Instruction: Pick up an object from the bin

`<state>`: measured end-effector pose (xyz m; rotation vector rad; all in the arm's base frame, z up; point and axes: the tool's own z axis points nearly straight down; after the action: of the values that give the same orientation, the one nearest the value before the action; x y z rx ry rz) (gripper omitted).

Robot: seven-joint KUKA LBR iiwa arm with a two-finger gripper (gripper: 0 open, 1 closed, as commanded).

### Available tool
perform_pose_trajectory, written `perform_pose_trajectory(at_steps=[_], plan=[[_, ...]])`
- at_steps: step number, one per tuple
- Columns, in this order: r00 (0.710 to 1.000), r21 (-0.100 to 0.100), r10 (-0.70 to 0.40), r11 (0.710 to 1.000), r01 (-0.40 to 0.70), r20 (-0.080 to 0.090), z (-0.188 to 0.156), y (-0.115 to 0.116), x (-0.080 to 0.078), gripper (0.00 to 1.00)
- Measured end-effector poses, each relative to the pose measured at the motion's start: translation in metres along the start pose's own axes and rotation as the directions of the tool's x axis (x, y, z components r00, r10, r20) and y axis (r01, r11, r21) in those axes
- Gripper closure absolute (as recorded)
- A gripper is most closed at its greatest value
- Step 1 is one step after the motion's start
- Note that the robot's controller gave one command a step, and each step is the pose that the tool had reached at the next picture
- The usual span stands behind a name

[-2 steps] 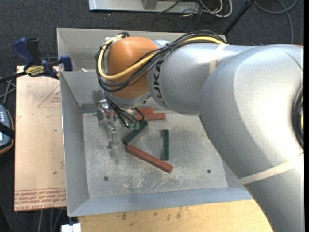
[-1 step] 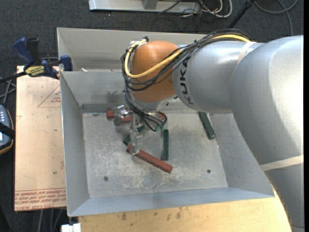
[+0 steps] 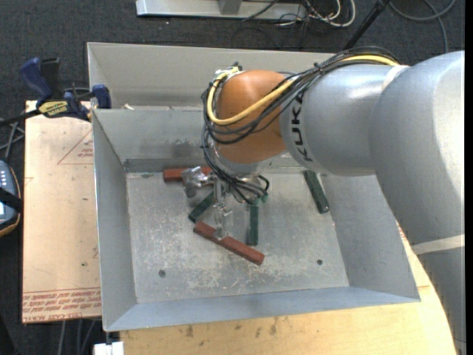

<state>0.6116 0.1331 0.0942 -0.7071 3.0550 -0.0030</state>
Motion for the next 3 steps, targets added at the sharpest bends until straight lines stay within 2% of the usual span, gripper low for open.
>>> perform_pose_trajectory(at_steps=[1, 2, 3], plan=[[0.988, -0.003, -0.151, 0.988, 0.151, 0.008, 0.02, -0.024, -0.034, 1.0], [0.988, -0.003, -0.151, 0.989, 0.151, 0.008, 0.02, -0.024, -0.033, 1.0], [0.991, -0.009, -0.13, 0.991, 0.13, -0.008, -0.023, -0.035, -0.018, 1.0]])
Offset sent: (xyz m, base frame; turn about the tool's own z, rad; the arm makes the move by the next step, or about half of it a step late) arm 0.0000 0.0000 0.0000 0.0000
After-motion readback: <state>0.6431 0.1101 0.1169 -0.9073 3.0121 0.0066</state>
